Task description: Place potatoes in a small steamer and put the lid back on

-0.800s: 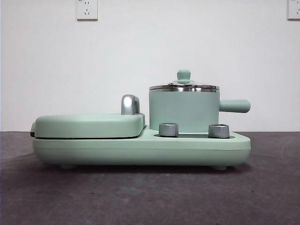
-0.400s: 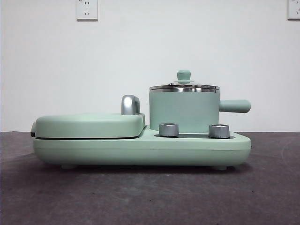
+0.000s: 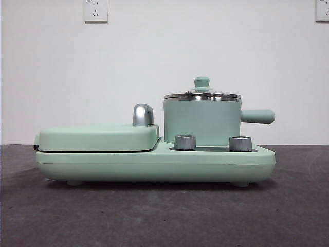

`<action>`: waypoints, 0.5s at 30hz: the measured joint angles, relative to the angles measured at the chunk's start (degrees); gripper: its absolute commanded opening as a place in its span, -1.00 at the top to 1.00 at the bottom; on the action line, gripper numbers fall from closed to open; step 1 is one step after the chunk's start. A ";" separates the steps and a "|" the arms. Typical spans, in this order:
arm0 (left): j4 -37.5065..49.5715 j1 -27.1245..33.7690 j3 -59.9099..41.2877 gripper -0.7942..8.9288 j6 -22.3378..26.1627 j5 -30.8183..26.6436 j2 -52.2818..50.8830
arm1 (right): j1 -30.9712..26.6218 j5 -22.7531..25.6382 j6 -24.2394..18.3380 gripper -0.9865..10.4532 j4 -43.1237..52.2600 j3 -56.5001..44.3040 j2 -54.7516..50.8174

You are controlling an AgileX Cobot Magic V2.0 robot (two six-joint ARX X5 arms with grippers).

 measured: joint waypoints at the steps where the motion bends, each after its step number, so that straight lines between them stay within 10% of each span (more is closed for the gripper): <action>1: 0.83 2.21 -2.19 0.83 0.24 0.00 -1.36 | 0.00 -0.02 0.00 0.80 0.00 0.00 0.00; 15: 6.23 11.17 -14.91 0.83 6.49 -0.02 -5.27 | 0.00 0.00 0.00 0.80 0.00 0.00 -0.02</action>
